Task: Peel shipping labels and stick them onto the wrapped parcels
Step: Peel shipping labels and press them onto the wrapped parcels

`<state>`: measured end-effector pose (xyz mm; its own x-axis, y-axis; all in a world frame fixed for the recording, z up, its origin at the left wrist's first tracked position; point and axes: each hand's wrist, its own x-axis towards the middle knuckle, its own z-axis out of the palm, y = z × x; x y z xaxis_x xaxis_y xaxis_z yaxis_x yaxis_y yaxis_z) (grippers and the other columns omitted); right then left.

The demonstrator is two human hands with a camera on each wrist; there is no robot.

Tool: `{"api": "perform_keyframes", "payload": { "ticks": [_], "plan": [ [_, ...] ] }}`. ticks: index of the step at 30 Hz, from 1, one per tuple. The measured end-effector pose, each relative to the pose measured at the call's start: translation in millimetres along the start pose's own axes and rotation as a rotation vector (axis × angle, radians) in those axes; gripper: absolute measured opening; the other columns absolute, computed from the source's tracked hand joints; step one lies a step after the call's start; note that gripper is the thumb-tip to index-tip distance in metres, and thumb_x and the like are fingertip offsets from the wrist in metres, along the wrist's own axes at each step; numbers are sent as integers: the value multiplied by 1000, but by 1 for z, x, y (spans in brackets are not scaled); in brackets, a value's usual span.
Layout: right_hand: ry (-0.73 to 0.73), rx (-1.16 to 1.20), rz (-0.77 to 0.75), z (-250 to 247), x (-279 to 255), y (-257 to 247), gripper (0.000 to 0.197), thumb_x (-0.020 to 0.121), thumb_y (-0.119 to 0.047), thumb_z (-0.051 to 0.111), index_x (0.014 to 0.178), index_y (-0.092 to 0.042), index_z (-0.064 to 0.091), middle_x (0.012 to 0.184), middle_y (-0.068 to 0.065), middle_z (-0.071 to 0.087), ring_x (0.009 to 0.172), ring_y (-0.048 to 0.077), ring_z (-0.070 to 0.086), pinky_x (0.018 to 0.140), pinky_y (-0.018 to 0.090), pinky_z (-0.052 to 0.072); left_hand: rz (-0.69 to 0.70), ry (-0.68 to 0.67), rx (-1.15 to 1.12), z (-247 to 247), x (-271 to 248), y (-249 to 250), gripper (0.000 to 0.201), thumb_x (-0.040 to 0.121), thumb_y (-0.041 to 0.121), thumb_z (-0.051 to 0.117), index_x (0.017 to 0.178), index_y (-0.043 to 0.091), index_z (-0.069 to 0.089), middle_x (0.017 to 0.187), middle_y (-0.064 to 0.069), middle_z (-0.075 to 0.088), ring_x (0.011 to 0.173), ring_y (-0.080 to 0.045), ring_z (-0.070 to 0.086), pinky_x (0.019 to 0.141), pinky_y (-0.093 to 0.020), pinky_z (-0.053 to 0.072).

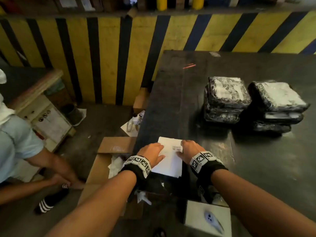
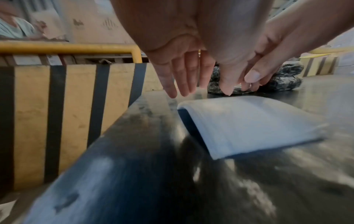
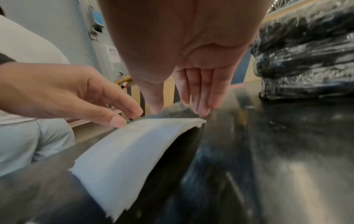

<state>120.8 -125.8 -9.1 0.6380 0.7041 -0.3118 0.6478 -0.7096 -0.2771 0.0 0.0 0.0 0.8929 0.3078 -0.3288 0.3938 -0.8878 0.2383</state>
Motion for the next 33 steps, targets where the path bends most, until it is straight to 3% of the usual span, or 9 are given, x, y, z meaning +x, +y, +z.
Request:
{"api": "perform_keyframes", "payload": {
  "ticks": [7,10,14,19,23,26,29,33],
  "plan": [
    [-49,232,221,23,5,-5,39,87,-26,58,120,-10,48,117,13,61,104,32,61,87,37,50,54,-70,26,11,6,-10,48,96,34,46,137,10,44,144,-7,41,132,-24,39,108,-41,38],
    [14,394,316,27,7,0,40,83,-18,63,119,-7,48,115,13,61,106,31,60,82,30,47,67,-47,20,18,7,-14,48,96,34,46,138,11,42,147,-6,39,133,-23,38,108,-40,38],
    [-6,573,393,32,10,9,34,80,-19,70,112,-11,60,108,7,67,88,19,61,76,25,48,54,-40,-1,21,5,-14,51,96,35,45,142,13,36,152,-4,31,138,-22,33,112,-37,33],
    [7,616,366,29,13,15,20,84,-15,67,102,-7,68,97,9,71,83,19,67,81,31,56,26,-44,4,22,3,-13,51,97,34,43,143,14,33,153,-4,30,138,-22,33,111,-36,33],
    [64,607,365,24,12,20,14,85,-17,64,95,-8,70,91,9,72,75,20,69,75,29,58,20,-34,14,21,2,-10,49,97,33,44,141,13,36,149,-4,36,133,-22,39,108,-37,39],
    [109,586,330,16,5,27,14,86,-22,62,93,-13,70,87,2,67,80,19,63,74,26,51,18,-24,2,20,2,-11,47,96,33,45,139,13,40,145,-5,41,130,-23,43,105,-38,42],
    [149,665,230,-2,-2,38,11,87,-27,61,77,-22,63,81,0,64,76,17,58,63,25,45,34,1,-7,14,4,-12,46,96,36,45,136,15,43,140,-4,48,126,-21,48,101,-35,44],
    [210,790,51,-44,-13,53,18,86,-22,63,68,-23,61,71,-2,63,72,19,58,74,40,51,22,116,-86,-25,13,-5,55,96,46,39,142,17,36,146,-5,43,132,-22,43,108,-37,38]
  ]
}}
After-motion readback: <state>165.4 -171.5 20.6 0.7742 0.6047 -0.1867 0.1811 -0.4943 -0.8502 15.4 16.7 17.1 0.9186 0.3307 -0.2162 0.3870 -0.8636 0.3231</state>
